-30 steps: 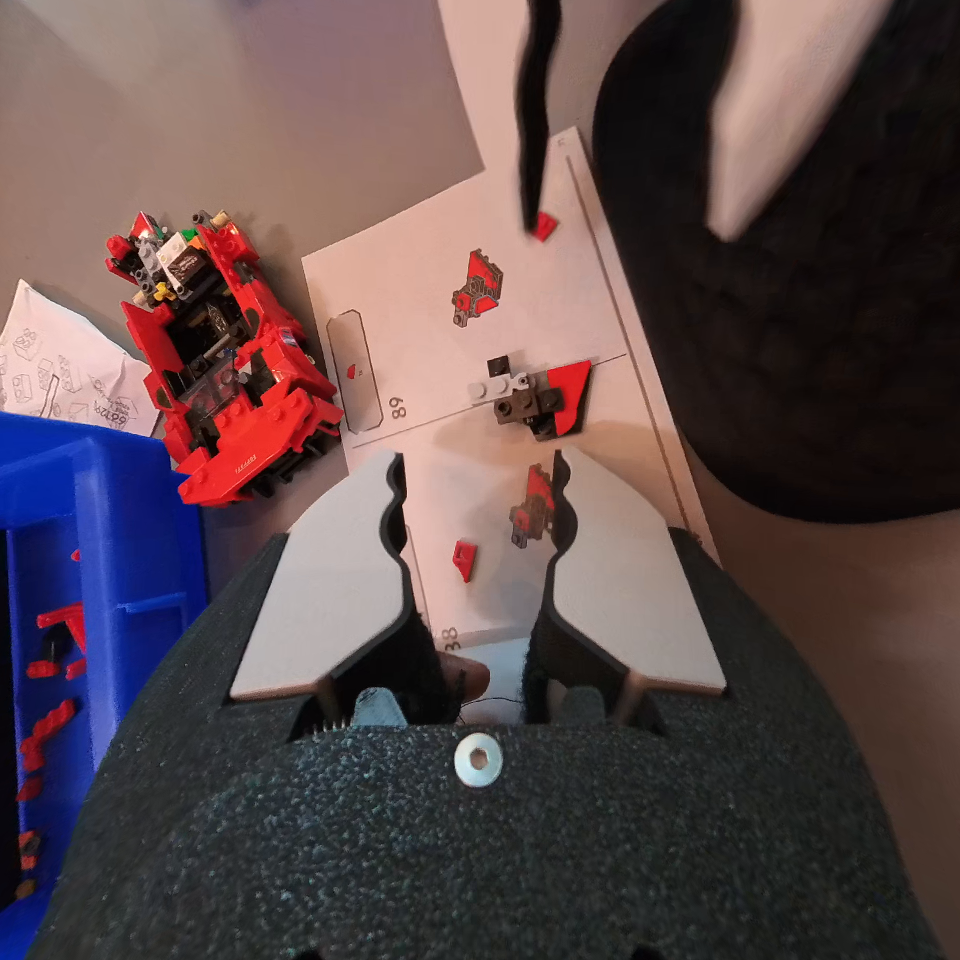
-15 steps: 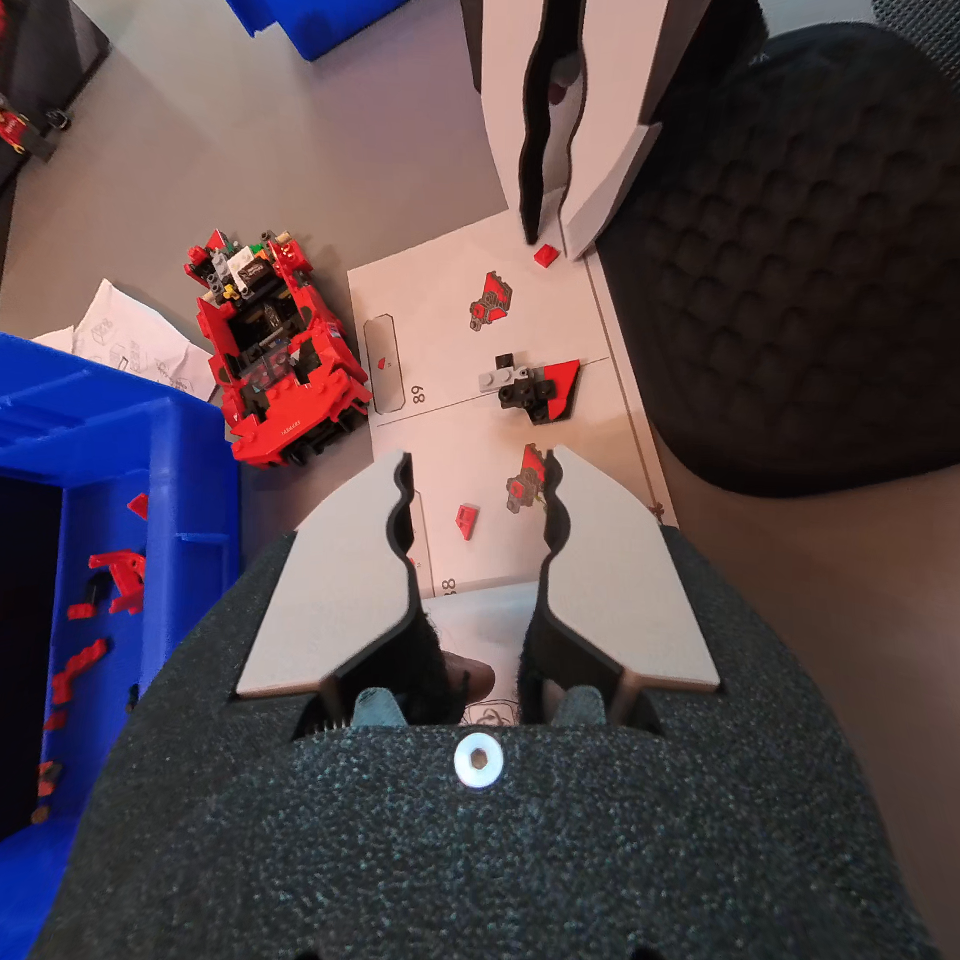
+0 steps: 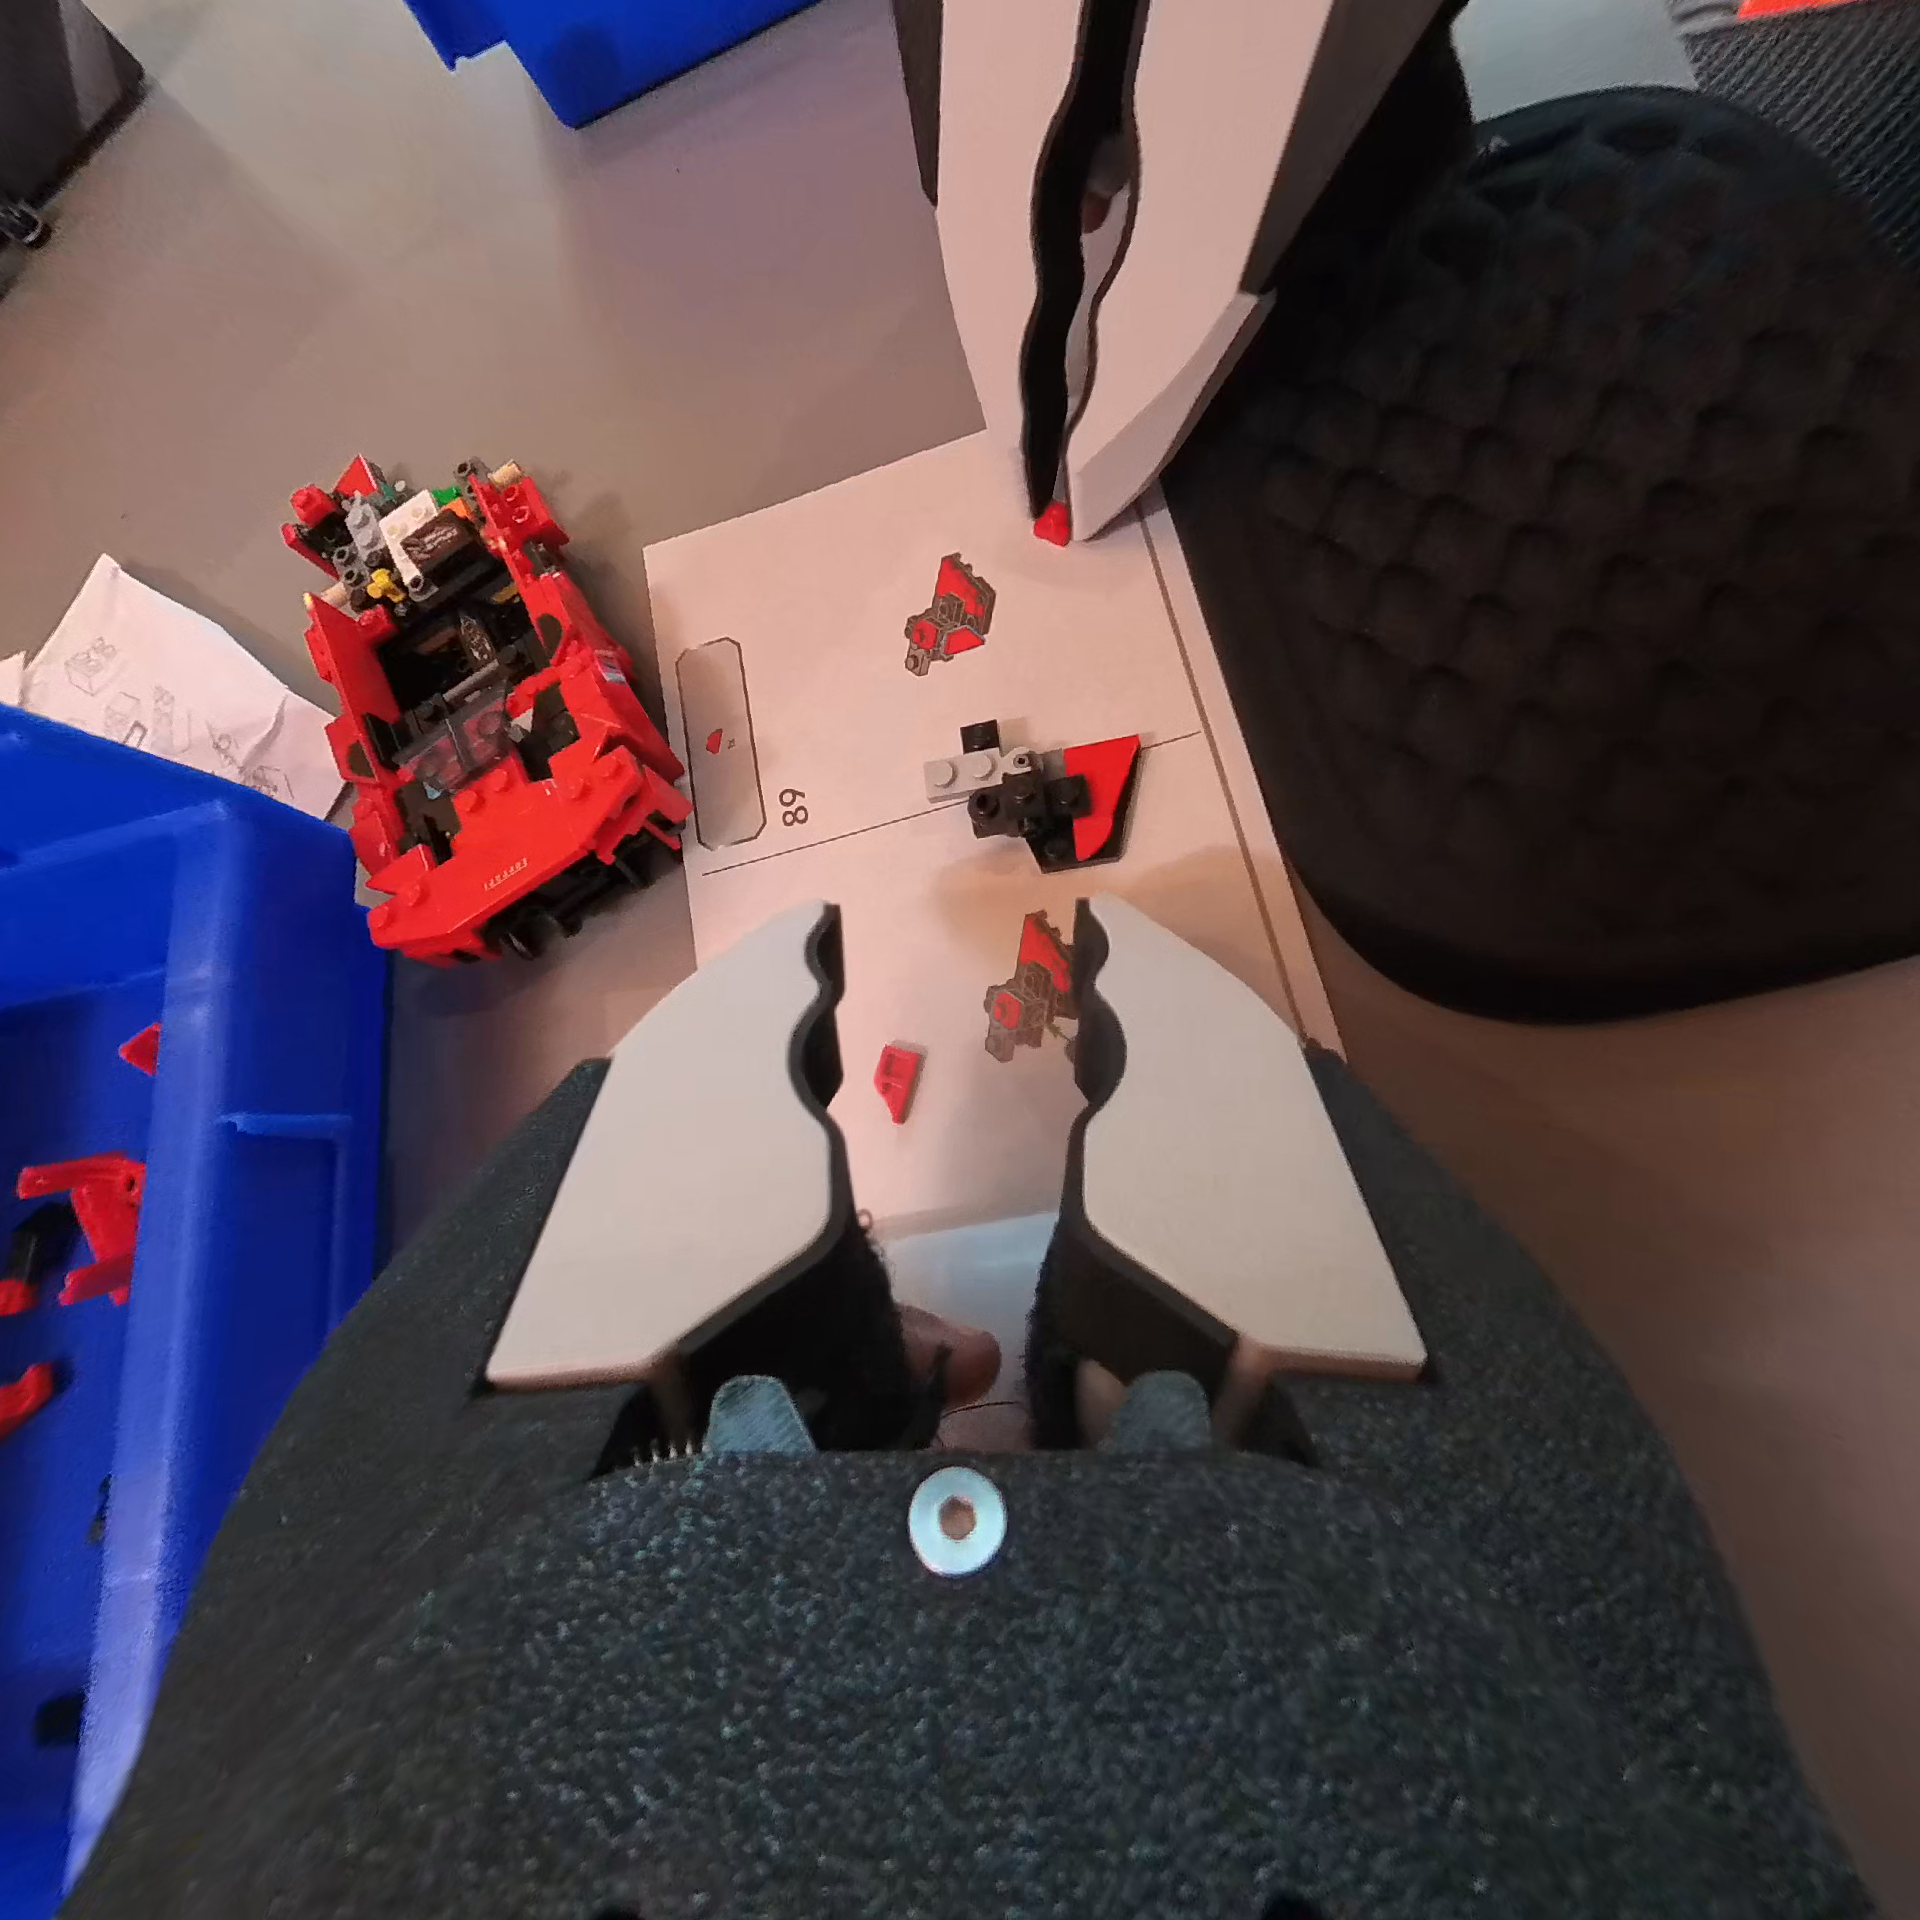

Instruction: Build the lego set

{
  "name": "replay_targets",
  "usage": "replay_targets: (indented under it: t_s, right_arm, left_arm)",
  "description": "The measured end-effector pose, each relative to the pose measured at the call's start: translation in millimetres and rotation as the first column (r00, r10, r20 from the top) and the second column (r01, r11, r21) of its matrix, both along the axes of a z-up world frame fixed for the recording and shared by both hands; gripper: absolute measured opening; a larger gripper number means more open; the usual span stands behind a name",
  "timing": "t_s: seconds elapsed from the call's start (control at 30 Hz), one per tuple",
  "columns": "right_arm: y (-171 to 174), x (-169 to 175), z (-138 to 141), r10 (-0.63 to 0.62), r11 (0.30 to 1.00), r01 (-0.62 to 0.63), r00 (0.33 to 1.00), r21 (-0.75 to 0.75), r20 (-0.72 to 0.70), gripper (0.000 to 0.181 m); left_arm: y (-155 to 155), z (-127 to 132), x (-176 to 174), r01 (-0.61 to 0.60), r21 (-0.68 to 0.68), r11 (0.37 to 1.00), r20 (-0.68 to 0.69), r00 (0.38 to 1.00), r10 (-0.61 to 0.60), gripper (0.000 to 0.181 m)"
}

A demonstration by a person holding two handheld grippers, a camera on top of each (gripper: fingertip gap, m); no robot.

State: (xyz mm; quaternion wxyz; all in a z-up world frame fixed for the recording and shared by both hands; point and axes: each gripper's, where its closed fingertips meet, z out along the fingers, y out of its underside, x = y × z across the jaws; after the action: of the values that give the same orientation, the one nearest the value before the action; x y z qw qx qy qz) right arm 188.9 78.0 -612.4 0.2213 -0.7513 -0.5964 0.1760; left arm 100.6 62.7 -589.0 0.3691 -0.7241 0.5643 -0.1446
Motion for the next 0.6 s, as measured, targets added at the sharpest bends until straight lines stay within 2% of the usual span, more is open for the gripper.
replay_targets:
  t_s: [0.13,0.3,0.43,0.6]
  right_arm:
    - [-3,-5,7,0.109,0.994,-0.111,0.991,-0.022,-0.082,0.008]
    - [-13,-29,36,0.326,0.943,-0.331,0.908,0.028,-0.264,0.008]
    - [-16,-43,36,0.451,0.891,-0.45,0.861,0.061,-0.236,0.008]
    - [-17,-55,27,0.549,0.836,-0.543,0.821,0.082,-0.159,0.008]
  left_arm:
    - [-5,-2,3,0.037,-0.054,0.998,0.046,0.998,-0.035,0.04]
    - [-9,0,12,0.093,-0.095,0.991,0.108,0.991,-0.082,0.03]
    - [-7,-3,19,0.108,-0.091,0.99,0.1,0.99,-0.099,0.026]
    - [-5,-8,20,0.095,-0.07,0.993,0.088,0.992,-0.089,0.02]
